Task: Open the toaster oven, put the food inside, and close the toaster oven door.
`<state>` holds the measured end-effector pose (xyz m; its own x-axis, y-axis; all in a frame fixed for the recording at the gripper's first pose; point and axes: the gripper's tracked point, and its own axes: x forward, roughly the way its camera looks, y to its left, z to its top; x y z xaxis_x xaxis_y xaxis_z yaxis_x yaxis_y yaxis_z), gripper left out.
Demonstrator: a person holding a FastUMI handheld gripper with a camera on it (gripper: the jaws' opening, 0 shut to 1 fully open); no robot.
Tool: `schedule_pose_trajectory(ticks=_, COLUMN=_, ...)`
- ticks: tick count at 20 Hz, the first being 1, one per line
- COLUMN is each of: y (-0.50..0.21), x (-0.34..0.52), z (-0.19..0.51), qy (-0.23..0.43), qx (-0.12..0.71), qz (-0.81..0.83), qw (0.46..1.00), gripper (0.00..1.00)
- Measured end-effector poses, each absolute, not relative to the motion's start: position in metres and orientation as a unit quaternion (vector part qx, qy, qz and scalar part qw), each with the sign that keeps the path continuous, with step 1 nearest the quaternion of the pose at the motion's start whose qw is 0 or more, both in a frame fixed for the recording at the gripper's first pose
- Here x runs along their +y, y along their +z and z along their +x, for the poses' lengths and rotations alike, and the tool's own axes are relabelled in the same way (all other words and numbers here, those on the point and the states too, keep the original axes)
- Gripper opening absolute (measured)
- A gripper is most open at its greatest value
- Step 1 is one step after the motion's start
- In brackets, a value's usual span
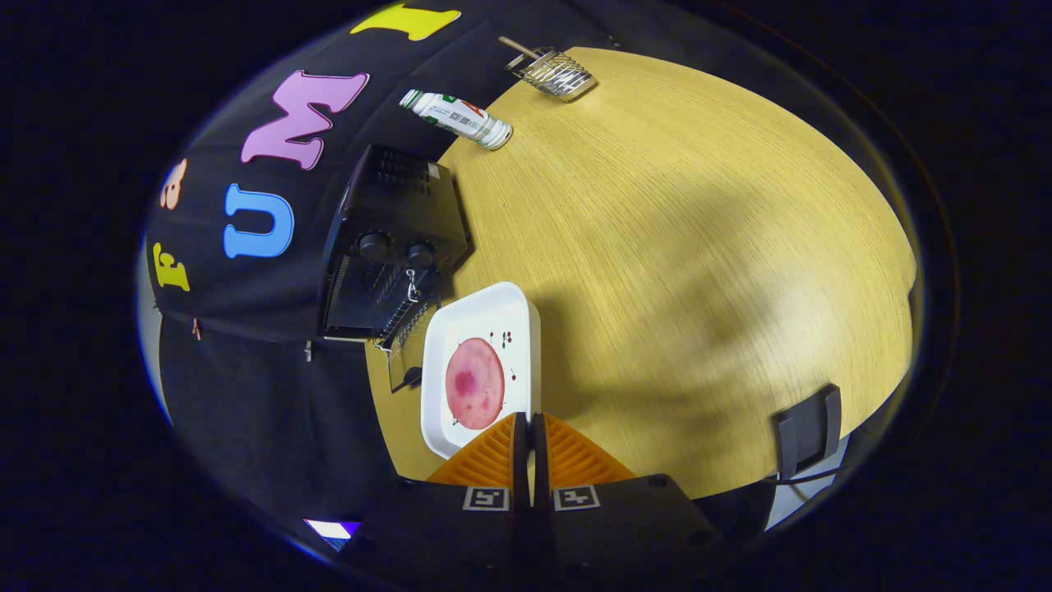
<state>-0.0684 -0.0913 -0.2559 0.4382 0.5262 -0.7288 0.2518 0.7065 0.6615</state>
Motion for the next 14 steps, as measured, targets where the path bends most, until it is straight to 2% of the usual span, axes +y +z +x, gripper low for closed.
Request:
schedule_pose_trajectory(ticks=10, y=-0.221, x=0.022, z=-0.047, qy=0.12, qx=0.491, qz=0.388, qw=0.77, gripper=0.05)
schedule_pose_trajectory(ticks=14, y=-0.233, x=0.065, z=-0.029, qy=0.103, qx=0.471, qz=0.386, qw=0.787, gripper=0.05)
